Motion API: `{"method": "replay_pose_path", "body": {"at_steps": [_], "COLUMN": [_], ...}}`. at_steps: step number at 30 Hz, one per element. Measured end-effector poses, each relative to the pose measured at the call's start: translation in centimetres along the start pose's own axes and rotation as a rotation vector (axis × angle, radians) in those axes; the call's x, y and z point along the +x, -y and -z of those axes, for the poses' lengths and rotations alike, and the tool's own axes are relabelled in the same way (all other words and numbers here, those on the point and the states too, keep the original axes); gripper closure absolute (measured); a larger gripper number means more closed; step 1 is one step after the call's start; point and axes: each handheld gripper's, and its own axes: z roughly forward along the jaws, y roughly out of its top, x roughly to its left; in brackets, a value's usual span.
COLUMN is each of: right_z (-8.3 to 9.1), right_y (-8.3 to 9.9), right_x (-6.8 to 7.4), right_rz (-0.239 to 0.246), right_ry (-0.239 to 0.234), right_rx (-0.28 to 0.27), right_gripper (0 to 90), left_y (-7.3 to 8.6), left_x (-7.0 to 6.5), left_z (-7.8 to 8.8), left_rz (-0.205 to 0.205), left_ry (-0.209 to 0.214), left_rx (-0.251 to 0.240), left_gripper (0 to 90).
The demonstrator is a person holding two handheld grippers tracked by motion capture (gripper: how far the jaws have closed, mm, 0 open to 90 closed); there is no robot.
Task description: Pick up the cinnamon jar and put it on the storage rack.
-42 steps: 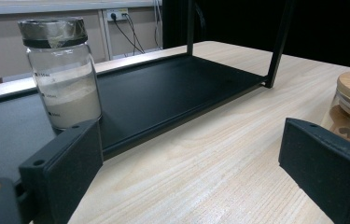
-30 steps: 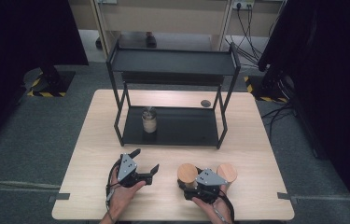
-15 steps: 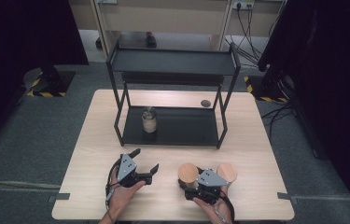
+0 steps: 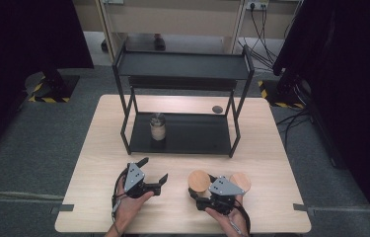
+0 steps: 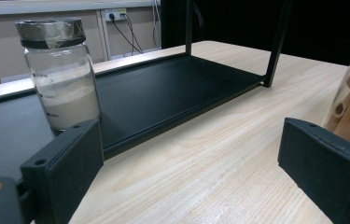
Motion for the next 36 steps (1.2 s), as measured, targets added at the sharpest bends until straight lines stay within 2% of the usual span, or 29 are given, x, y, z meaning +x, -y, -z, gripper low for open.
{"method": "replay_pose_path", "body": {"at_steps": [15,36], "right_z": [-0.7,-2.5], "right_y": [-1.9,-4.6], "right_x": [-0.6,-1.1], "right_rz": [0.014,0.023], "right_ry": [-0.026,-0.032], "right_rx": [0.008,0.013], "right_gripper": [25.8,25.8], "left_y": [0.0,0.0], "left_x": [0.0,0.0], "left_z": [0.0,0.0], "left_rz": [0.004,0.006], "left_ry": [-0.014,-0.026], "left_rx": [0.001,0.002], "left_gripper": [3.0,0.2]}}
